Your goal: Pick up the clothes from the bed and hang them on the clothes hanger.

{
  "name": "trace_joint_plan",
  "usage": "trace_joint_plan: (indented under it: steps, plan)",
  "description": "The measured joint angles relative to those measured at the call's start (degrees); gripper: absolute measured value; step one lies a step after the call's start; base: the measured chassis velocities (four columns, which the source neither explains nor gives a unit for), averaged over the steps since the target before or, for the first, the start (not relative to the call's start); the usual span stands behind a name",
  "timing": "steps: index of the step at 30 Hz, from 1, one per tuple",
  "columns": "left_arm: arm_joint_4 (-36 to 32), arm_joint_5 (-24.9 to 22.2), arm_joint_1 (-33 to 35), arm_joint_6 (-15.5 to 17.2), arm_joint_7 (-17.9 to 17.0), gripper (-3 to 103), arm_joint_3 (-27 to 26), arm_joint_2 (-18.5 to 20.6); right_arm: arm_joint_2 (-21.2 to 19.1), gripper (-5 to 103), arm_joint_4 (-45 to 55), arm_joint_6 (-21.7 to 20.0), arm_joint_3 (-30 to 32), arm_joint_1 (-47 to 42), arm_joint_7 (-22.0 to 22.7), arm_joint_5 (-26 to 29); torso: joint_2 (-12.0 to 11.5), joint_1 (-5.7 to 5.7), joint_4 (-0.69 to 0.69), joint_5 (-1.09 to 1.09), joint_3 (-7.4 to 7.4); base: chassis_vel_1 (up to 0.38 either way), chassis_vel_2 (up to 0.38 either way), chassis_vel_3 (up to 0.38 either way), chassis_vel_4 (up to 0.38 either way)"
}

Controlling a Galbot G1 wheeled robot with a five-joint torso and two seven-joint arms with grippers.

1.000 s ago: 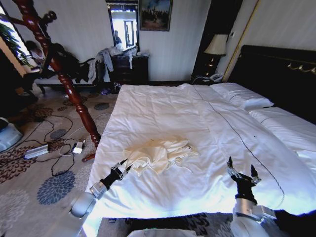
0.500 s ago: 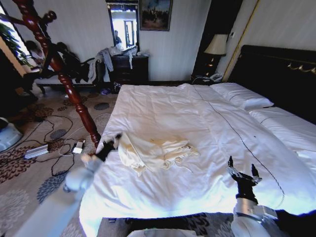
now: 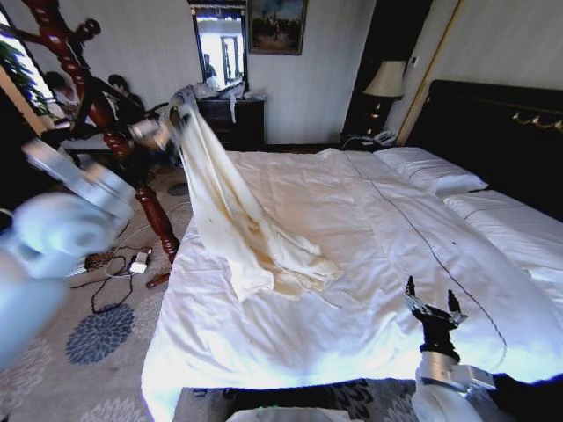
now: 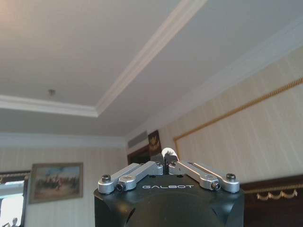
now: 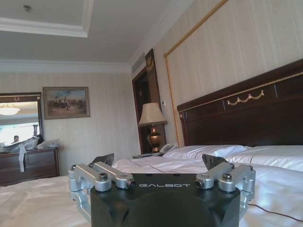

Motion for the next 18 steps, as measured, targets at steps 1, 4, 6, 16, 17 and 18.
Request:
trace_joint_plan:
  steps: [1,4,6,16,17,18]
  plan:
    - [0.7,-2.2,-3.3,0.7,-0.3,0,0.2,0.7,-0.2,100,0.0,0.0,0.0,0.0,0.0,0.0,0.0,0.0,0.01,0.0,0.0,0.0,0.0,0.0,0.0]
    - [1.9,-3.9,-6.8,1.2,-0.4,0,0.6,1.1,-0.3,100,0.0,-0.1,-0.1,0.0,0.0,0.0,0.0,-0.01,0.01,-0.01,-0.01,0.0,0.0,0.0,0.0]
    - [4.9,-5.7,-12.4,1.7,-0.5,0,2.3,0.7,-0.5,100,0.0,-0.1,-0.1,-0.1,0.0,-0.1,0.0,-0.01,0.02,-0.02,0.0,0.0,0.0,0.0,0.0]
    - [7.7,-7.4,-13.0,2.4,-0.7,0,7.2,-5.2,-0.6,100,-2.0,-0.1,-0.8,0.5,-0.1,-0.4,0.0,-0.01,0.02,-0.01,0.0,0.0,0.0,0.0,0.0]
    - [7.4,-5.2,-9.8,2.3,-0.6,0,8.4,-7.1,-0.4,100,-2.6,0.0,-1.0,0.8,-0.1,-0.4,0.0,-0.01,-0.01,-0.02,0.0,0.0,0.0,0.0,0.0]
    - [7.4,-5.2,-9.8,2.3,-0.6,0,8.4,-7.1,-0.4,100,-2.6,0.0,-1.0,0.8,-0.1,-0.4,0.0,-0.01,-0.01,-0.02,0.0,0.0,0.0,0.0,0.0]
